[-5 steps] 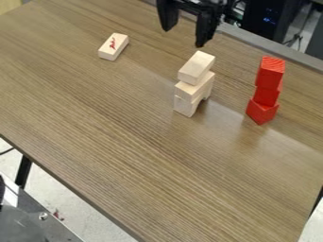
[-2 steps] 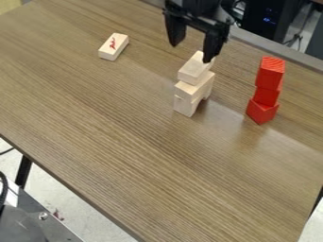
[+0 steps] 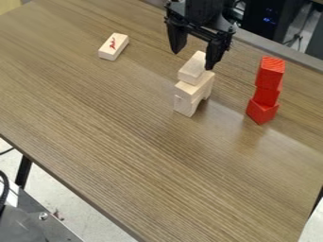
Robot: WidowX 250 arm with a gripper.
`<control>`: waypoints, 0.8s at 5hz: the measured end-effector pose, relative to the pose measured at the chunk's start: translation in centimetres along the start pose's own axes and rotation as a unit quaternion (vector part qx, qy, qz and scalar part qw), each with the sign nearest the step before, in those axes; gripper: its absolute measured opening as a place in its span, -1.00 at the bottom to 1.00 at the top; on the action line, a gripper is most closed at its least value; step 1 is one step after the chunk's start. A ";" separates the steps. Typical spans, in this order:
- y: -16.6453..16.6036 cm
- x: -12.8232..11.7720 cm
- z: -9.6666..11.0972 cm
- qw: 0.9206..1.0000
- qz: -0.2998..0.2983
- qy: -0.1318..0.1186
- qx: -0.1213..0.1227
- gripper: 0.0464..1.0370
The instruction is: Take the rectangle block and put it on block on the left
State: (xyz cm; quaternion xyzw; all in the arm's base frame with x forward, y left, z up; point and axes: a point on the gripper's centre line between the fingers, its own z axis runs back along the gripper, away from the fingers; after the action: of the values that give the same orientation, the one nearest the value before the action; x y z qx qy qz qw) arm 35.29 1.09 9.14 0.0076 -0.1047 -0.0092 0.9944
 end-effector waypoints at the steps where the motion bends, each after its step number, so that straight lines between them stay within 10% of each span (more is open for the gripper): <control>1: 0.0 -0.2 -0.5 1.000 0.006 0.004 0.000 0.92; 4: 0.0 -0.6 -2.3 1.000 0.014 0.019 0.000 0.85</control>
State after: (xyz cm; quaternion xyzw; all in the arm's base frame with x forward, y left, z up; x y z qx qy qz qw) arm 35.23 1.11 6.76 0.0062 -0.0857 0.0047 0.9963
